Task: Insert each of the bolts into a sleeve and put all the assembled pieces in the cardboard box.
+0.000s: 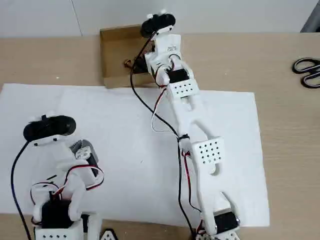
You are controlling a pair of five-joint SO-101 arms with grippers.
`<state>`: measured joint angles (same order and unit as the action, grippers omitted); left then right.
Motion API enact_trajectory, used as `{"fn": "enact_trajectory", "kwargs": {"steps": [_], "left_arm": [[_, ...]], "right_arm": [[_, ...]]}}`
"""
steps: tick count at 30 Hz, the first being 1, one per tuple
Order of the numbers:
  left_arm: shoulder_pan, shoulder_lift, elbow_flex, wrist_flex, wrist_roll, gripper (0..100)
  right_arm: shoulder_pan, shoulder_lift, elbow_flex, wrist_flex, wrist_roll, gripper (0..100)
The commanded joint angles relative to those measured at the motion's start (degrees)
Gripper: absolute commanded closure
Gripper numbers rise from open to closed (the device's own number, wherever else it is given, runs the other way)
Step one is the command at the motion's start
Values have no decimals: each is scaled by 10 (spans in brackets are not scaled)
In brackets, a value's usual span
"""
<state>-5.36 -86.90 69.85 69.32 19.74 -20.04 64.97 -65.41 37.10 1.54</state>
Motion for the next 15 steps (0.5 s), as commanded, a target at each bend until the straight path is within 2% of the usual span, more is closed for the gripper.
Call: {"fn": "enact_trajectory", "kwargs": {"steps": [1, 11, 15], "left_arm": [[-4, -5, -7, 2, -4, 994], [-4, -5, -7, 2, -4, 994], [-4, -5, -7, -1, -4, 994]], "right_arm": [[-4, -20, -35, 7, 9, 764], [-2, -21, -35, 8, 10, 764], [-2, -41, -68, 112, 7, 764]]}}
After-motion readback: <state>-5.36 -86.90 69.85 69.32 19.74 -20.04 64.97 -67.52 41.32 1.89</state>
